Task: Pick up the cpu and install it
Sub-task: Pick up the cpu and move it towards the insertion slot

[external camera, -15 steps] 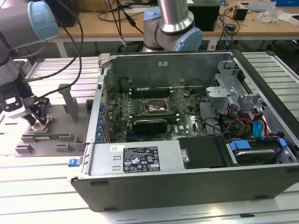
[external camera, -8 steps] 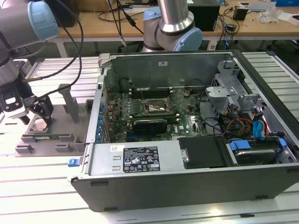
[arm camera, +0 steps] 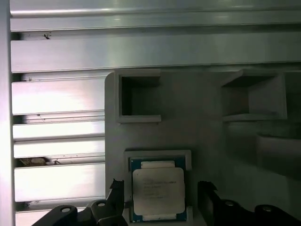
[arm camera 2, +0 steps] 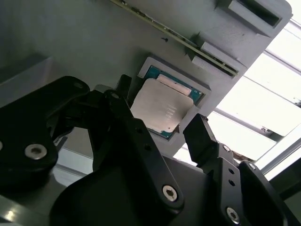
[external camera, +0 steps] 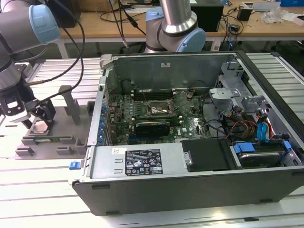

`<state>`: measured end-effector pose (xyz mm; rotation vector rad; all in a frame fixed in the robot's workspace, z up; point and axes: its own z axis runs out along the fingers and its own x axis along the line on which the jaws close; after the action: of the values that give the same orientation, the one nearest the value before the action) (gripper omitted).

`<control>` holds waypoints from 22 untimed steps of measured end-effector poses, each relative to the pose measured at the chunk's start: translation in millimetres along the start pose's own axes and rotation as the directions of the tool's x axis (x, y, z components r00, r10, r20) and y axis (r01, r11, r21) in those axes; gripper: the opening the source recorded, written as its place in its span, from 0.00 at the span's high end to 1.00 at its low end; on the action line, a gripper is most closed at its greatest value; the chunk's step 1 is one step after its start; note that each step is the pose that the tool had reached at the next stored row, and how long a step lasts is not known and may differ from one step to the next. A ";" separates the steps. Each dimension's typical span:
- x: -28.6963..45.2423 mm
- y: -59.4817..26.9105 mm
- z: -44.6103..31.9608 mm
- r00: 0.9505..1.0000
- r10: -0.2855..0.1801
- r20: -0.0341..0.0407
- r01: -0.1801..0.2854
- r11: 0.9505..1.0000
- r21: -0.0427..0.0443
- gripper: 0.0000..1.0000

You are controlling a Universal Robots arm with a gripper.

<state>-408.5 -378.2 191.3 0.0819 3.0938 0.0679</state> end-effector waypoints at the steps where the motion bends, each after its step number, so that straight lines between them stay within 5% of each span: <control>1: 0.8 0.6 1.7 1.000 -0.001 0.004 0.001 1.000 0.000 0.27; 5: 8.0 4.3 4.4 1.000 -0.001 0.008 0.001 1.000 0.000 0.27; 13: 6.4 7.7 9.1 1.000 -0.002 0.008 0.002 1.000 0.009 0.27; 16: 0.9 8.0 9.4 1.000 -0.001 -0.007 0.001 1.000 0.010 0.27; 22: 0.6 8.1 6.2 1.000 -0.001 -0.008 0.001 1.000 0.010 0.27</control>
<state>-408.3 -369.8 185.5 0.0808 3.1022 0.0529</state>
